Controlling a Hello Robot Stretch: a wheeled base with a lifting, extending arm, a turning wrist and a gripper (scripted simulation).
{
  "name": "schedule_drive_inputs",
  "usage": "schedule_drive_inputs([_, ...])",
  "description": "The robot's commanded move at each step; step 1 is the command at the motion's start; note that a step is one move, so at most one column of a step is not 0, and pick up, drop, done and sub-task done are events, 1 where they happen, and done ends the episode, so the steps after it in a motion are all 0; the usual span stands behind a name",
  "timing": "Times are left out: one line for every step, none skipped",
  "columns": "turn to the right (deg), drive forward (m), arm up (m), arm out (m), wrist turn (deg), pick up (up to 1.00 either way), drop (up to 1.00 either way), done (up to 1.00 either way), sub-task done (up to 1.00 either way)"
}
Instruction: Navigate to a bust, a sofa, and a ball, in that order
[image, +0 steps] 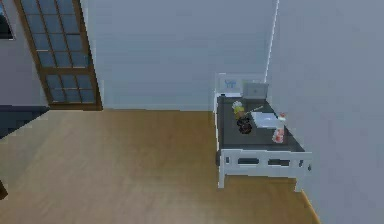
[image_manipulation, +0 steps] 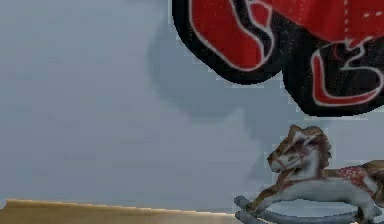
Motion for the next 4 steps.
schedule_drive_inputs([-15.0,0.00,0.00,0.00,0.0,0.00,0.00,0.00,0.00])
schedule_drive_inputs([0.0,1.00,0.00,0.00,0.0,0.00,0.00,0.00,0.00])
schedule_drive_inputs([0.0,0.15,0.00,0.00,0.0,0.00,0.00,0.00,0.00])
schedule_drive_inputs([12.0,0.00,0.00,0.00,0.0,0.00,0.00,0.00,0.00])
